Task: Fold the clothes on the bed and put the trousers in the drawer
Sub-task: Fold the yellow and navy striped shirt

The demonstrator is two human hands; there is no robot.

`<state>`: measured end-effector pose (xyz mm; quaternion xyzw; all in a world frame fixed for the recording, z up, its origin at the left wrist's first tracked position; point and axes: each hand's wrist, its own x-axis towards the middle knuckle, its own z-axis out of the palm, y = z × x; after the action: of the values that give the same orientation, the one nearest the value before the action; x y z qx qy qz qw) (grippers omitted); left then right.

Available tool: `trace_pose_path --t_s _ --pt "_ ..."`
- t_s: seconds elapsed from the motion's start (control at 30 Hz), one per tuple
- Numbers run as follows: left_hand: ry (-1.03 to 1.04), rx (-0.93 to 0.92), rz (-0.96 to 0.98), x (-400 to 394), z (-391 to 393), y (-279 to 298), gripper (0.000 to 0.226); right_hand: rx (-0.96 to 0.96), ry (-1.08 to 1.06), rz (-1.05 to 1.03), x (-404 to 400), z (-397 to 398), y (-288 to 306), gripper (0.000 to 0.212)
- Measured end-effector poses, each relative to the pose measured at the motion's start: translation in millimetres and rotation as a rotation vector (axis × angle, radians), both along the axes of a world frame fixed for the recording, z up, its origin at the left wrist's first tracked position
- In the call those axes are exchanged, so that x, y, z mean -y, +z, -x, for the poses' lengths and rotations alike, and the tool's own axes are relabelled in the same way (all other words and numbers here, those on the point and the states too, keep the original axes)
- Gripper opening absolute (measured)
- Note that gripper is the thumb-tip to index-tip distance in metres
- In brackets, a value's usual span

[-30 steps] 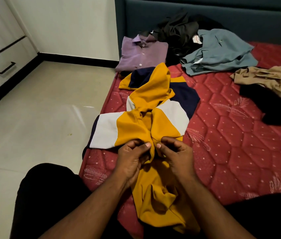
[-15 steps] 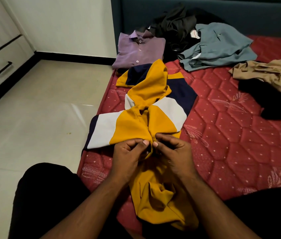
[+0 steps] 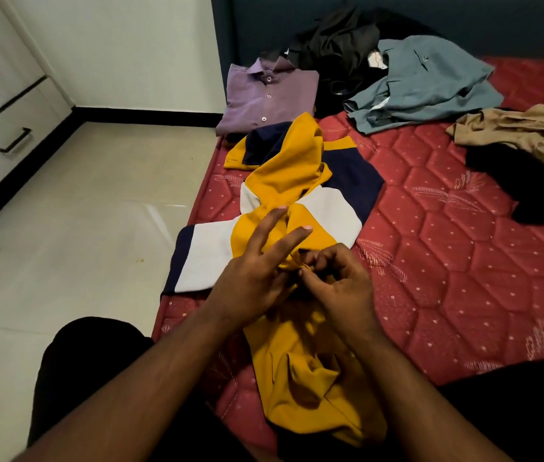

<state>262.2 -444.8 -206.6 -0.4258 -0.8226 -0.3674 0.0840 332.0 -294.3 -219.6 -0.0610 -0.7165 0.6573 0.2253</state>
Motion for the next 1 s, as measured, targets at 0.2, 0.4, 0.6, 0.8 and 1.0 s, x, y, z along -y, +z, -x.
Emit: trace_pose_path --t_s 0.2,0.4,0.6,0.8,1.0 --pt "-0.169 -0.155 0.097 -4.6 30.5 15.0 0.030 0.007 -0.063 -0.091 -21.6 -10.2 -1.8 0.022" --pt "0.100 -0.031 -0.104 -2.2 49.0 36.6 0.018 0.462 -0.035 -0.429 -25.6 -53.5 -22.1 0.025" --pt "0.294 -0.005 -0.277 -12.3 59.7 60.9 0.017 0.727 0.009 -0.763 1.1 -64.7 -31.4 0.051" --pt "0.607 0.040 -0.610 13.3 68.7 75.9 0.015 0.385 -0.343 -1.220 -96.1 -18.4 38.8 0.067" --pt "0.682 0.185 -0.192 40.9 7.1 -24.8 0.041 0.501 -0.396 -1.132 -131.8 -20.1 -4.1 0.066"
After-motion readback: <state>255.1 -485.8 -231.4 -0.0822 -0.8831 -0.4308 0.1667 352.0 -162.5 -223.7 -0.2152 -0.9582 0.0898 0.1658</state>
